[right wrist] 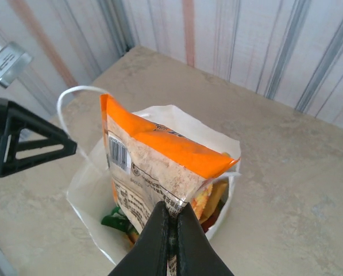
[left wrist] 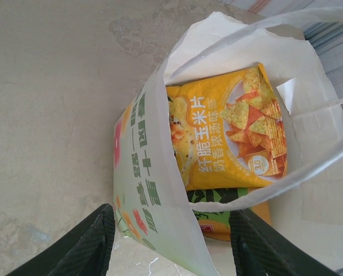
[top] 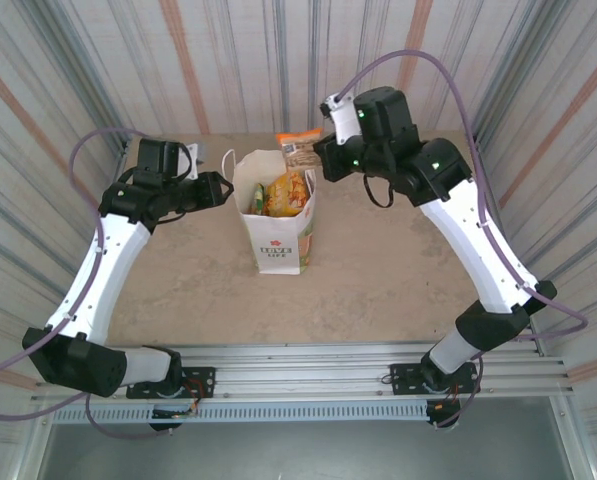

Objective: Place the snacks into the paper bag

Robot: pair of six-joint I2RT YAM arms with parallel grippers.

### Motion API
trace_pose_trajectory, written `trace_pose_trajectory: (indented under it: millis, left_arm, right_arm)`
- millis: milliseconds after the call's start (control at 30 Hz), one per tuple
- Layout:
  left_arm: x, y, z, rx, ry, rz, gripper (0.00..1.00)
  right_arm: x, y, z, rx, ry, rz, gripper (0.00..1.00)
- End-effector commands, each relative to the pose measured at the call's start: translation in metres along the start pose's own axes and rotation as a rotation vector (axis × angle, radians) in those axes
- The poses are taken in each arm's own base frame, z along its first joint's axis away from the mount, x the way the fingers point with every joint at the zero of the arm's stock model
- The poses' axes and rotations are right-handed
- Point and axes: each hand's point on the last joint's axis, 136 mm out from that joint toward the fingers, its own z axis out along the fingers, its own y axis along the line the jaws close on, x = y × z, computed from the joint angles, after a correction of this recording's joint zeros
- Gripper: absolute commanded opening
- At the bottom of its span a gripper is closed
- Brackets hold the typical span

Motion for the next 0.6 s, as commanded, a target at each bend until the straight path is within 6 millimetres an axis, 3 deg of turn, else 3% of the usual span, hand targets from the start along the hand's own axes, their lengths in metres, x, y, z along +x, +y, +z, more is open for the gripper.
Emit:
trace_pose_trajectory:
  millis: [0,200,567]
  left_arm:
    - [-0.006,-0.004,-0.005,-0.005,-0.011,0.030,0.56]
    - [-0.005,-0.004,-0.005,-0.012,-0.004,0.023,0.57]
    - [-0.009,-0.006,-0.008,-0.010,-0.019,0.033,0.57]
  right_arm:
    - [-0.014,0.000,-0.002,0.063,-0.061,-0.102,0.00]
    - [-0.021,0.012,0.006,0.078,-0.080,-0.167,0.00]
    - [0.023,0.016,0.076,0.097,0.162,-0.197,0.00]
